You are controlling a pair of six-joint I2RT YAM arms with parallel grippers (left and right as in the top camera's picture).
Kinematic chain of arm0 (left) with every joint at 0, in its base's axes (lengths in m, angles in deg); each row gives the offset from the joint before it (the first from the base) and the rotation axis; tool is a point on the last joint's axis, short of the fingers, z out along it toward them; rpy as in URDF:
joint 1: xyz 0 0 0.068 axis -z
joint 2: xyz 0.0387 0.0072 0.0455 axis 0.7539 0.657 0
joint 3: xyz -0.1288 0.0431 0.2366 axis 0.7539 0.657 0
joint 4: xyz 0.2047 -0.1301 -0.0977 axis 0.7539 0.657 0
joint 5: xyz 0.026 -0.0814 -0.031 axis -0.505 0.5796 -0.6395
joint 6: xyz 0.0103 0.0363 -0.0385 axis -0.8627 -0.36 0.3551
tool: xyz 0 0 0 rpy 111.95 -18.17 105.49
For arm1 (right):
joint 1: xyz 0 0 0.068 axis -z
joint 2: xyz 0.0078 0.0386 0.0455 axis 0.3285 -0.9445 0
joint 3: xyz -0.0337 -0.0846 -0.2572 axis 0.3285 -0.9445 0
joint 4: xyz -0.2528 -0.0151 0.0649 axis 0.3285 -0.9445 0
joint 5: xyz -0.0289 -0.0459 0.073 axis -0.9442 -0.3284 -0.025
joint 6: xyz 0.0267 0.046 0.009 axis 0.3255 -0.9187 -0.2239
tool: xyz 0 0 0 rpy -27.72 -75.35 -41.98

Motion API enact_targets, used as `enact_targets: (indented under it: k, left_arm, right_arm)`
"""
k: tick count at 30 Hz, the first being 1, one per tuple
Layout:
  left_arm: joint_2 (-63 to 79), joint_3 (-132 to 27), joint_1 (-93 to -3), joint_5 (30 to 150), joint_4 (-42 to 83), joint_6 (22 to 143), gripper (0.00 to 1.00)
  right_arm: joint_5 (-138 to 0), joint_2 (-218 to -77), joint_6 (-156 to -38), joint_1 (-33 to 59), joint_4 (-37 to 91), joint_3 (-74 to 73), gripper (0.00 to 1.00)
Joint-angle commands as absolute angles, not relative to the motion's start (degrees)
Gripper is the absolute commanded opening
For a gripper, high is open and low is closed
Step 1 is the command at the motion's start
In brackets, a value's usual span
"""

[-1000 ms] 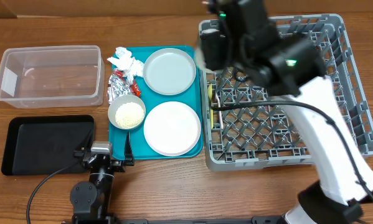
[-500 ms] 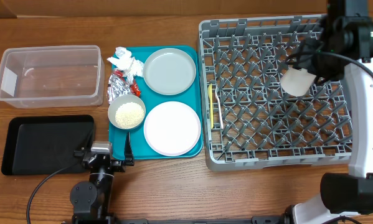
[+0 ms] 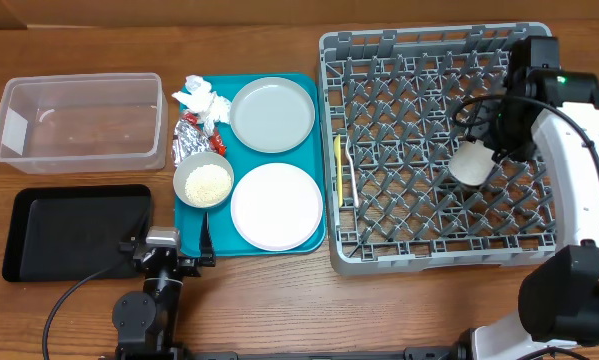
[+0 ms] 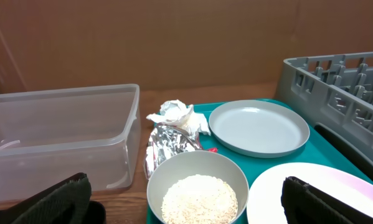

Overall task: Sort waste into correct bins and load items into the dishwasher rack
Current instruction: 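Carry the white cup into the rack and set it down upside down, then move the right gripper to the pink plate edge and grasp it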

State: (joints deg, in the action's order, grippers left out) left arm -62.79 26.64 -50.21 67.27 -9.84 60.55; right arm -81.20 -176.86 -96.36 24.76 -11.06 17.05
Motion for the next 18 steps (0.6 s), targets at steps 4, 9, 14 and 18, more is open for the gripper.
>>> enact_targets:
  k: [4, 9, 14, 18]
  left_arm:
    - [-63.4, 26.8, -50.8, 67.9, -9.7, 59.8, 1.00]
    - [-63.4, 26.8, -50.8, 67.9, -9.7, 59.8, 1.00]
    - [-63.4, 26.8, -50.8, 67.9, -9.7, 59.8, 1.00]
    - [-63.4, 26.8, -50.8, 67.9, -9.7, 59.8, 1.00]
  right_arm:
    - [-84.7, -175.5, -96.9, 24.9, -5.5, 11.7, 0.75]
    - [-84.4, -165.9, -96.6, 23.2, -5.2, 15.9, 0.81]
    - [-63.2, -154.5, -96.2, 15.5, -1.9, 17.0, 0.84]
    - [-60.9, -155.7, -92.4, 0.7, -2.1, 16.0, 0.79]
